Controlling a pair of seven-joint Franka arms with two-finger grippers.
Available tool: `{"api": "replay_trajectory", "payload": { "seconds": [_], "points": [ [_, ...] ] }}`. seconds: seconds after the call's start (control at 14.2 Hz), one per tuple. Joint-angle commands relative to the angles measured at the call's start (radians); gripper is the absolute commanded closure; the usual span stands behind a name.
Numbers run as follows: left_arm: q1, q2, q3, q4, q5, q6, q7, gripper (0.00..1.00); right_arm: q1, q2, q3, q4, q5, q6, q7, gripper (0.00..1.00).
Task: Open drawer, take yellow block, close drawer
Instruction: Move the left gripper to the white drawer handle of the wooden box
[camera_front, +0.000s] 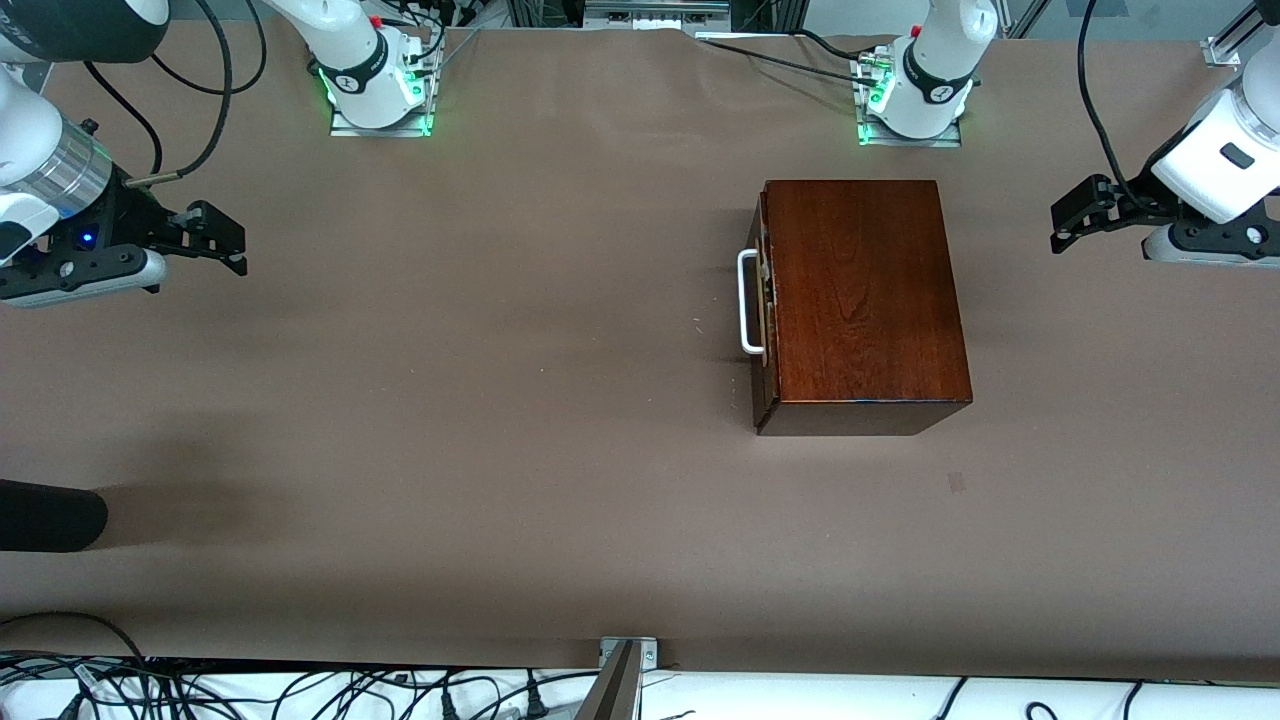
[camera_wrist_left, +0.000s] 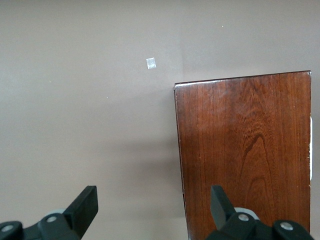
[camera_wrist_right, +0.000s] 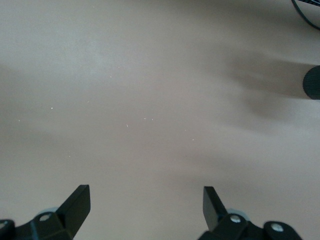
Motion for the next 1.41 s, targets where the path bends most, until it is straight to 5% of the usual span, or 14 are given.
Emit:
{"api": "replay_trajectory", "payload": {
  "seconds": [0.0, 0.77, 1.12, 1.34],
  "points": [
    [-0.005, 0.014, 0.001, 0.033, -0.021, -0.021, -0.008, 0.00, -0.008, 0.007, 0.005, 0.019, 0.005, -0.002, 0.003, 0.00],
    [-0.009, 0.013, -0.002, 0.033, -0.023, -0.035, -0.005, 0.00, -0.008, 0.007, 0.005, 0.019, 0.005, -0.004, 0.004, 0.00],
    [-0.009, 0.046, -0.131, 0.025, -0.023, -0.121, -0.002, 0.00, -0.008, 0.007, 0.006, 0.019, 0.005, -0.004, 0.003, 0.00],
    [-0.011, 0.131, -0.237, 0.036, -0.084, -0.068, -0.054, 0.00, -0.008, 0.007, 0.006, 0.019, 0.005, -0.004, 0.003, 0.00]
  ]
}}
